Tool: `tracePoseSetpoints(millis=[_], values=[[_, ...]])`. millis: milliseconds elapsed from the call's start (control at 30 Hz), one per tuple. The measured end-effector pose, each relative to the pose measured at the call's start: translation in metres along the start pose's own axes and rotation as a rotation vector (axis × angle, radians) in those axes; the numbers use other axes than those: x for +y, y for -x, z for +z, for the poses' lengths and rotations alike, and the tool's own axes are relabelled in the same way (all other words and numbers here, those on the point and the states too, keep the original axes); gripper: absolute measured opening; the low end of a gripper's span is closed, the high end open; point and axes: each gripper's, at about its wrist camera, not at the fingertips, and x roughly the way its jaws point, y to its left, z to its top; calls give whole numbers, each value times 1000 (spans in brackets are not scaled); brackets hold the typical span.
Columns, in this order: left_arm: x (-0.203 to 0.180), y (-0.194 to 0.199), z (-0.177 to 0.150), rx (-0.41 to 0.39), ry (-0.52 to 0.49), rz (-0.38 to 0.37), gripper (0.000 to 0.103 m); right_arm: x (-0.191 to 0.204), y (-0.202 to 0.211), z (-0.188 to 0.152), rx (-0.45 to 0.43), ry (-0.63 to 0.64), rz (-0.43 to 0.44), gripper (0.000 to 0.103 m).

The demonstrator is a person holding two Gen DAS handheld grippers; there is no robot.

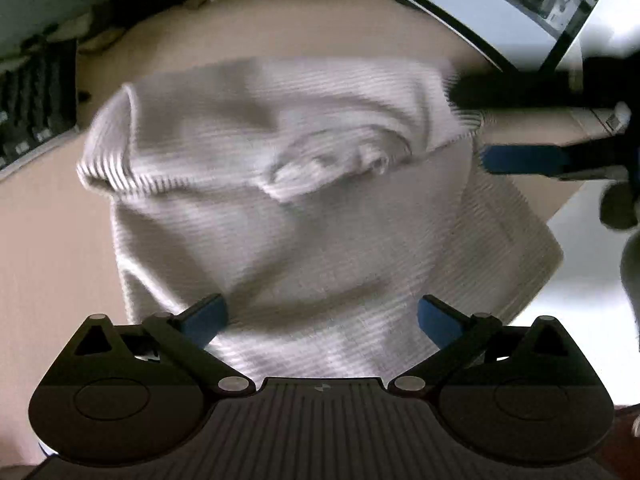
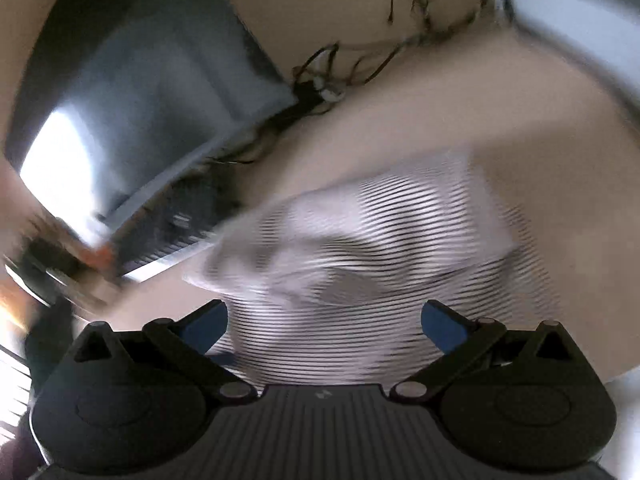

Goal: Fold clothes

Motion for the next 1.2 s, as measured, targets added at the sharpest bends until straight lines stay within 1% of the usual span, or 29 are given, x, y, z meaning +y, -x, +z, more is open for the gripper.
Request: tracePoseSetpoints(millis=[67, 100, 133, 267, 367, 433, 533, 600, 667, 700, 767, 867, 933, 1033, 1100, 1200], values=[[-3, 0, -5, -17, -6, 7, 103, -4, -14, 9, 56, -96, 101, 103], [-4, 0, -7, -23, -8, 11, 103, -6, -23, 11, 89, -120, 126, 103], [-5, 0, -8, -29, 1, 12, 103, -8, -33, 15, 127, -132, 136, 103], [-3, 1, -9, -47, 53, 6, 103, -15, -71, 23, 256, -134, 121, 103], [-2, 2, -10, -60, 95, 5, 103, -15, -96, 32, 314, -121, 118, 103], [-3, 2, -9, -65, 113, 19, 103, -8, -100, 45, 295, -70, 115, 103], [-5, 1, -9, -74, 137, 40, 103, 2, -100, 72, 232, -23, 129, 103], [-7, 0, -9, -80, 153, 50, 103, 7, -101, 94, 172, 13, 131, 103], [-8, 0, -10, -86, 166, 57, 103, 17, -97, 116, 84, 92, 106, 103], [-9, 0, -10, -89, 173, 61, 103, 22, -94, 124, 33, 127, 91, 103], [-15, -2, -11, -93, 182, 70, 103, 28, -86, 137, -36, 172, 80, 103], [-15, 2, -12, -94, 181, 81, 103, 29, -81, 145, -54, 183, 92, 103], [-12, 4, -12, -92, 173, 82, 103, 22, -77, 146, -41, 175, 89, 103], [-7, 5, -9, -82, 154, 78, 103, 10, -77, 135, 1, 159, 64, 103], [-10, 5, -8, -69, 143, 76, 103, 0, -75, 123, 20, 161, 26, 103], [-9, 8, -6, -50, 129, 77, 103, -10, -68, 99, 21, 220, -93, 103]])
